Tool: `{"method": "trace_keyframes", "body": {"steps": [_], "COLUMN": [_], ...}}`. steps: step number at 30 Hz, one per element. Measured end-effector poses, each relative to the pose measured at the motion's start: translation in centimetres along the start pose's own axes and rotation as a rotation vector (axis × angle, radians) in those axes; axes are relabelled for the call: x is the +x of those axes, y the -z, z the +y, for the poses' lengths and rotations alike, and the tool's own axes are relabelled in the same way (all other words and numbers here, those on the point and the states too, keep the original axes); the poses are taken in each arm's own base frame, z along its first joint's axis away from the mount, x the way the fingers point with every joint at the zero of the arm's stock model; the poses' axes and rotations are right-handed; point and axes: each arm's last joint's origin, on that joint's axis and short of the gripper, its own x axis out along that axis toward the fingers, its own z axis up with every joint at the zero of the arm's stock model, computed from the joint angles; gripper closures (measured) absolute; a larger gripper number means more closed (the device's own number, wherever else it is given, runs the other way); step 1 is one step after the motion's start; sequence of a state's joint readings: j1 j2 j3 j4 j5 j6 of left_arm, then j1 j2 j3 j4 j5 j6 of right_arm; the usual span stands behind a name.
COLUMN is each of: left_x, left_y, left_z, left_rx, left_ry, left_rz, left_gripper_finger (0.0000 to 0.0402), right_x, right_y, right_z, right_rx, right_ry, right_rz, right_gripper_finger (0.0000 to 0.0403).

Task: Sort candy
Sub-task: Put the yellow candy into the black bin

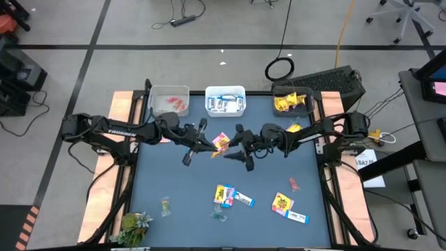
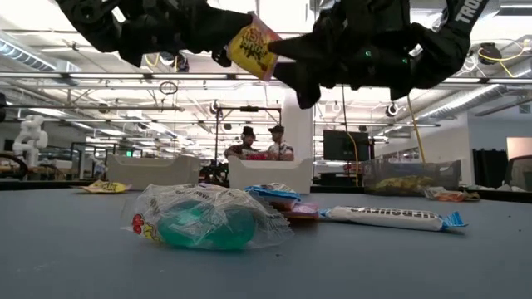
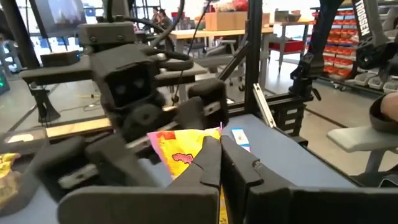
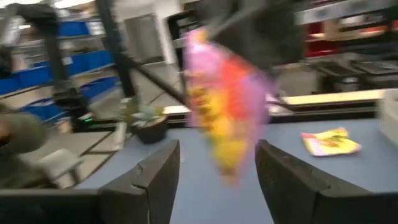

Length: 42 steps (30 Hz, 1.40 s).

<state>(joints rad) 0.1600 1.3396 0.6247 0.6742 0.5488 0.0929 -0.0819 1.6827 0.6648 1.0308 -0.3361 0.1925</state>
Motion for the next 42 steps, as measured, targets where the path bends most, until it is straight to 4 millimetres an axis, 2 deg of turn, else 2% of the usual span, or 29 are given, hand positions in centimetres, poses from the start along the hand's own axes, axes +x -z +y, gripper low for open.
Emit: {"method": "trace_keyframes", "body": {"steps": [4, 8, 14, 18, 20, 26, 33, 38, 42], "left_x": [0.0, 0.0, 0.0, 0.0, 0.0, -1.0, -2.8, -3.3, -4.0], "left_y": [0.0, 0.0, 0.1, 0.4, 0.5, 0.0, -0.3, 1.1, 2.7], "left_z": [0.0, 0.0, 0.2, 0.2, 0.2, 1.0, 1.4, 1.1, 0.5], "left_rx": [0.001, 0.002, -0.012, -0.028, -0.032, -0.026, 0.018, 0.043, 0.063], "left_ry": [0.000, -0.002, -0.057, -0.076, -0.077, -0.135, -0.259, -0.303, -0.324], "left_rz": [0.000, -0.001, 0.012, 0.042, 0.057, 0.059, 0.158, 0.211, 0.163], "left_gripper_finger": [0.0401, 0.0401, 0.0394, 0.0375, 0.0362, 0.0314, 0.0266, 0.0254, 0.0253], "right_x": [0.3, 0.4, 0.4, 0.4, 0.4, 0.3, -0.5, -2.3, -4.6], "right_y": [-0.1, -0.3, -0.6, -0.6, -0.6, -0.7, -0.9, -2.5, -4.0], "right_z": [0.5, 0.7, 0.8, 0.8, 0.8, 0.6, -1.0, -2.3, -3.0], "right_rx": [-0.023, -0.055, -0.075, -0.078, -0.081, -0.071, -0.042, -0.023, -0.044], "right_ry": [-0.050, -0.060, -0.062, -0.061, -0.061, -0.053, 0.015, 0.110, 0.287], "right_rz": [0.005, -0.018, -0.044, -0.046, -0.046, -0.040, 0.014, 0.072, 0.168], "right_gripper_finger": [0.0202, 0.0226, 0.0312, 0.0378, 0.0395, 0.0388, 0.0388, 0.0388, 0.0388]}}
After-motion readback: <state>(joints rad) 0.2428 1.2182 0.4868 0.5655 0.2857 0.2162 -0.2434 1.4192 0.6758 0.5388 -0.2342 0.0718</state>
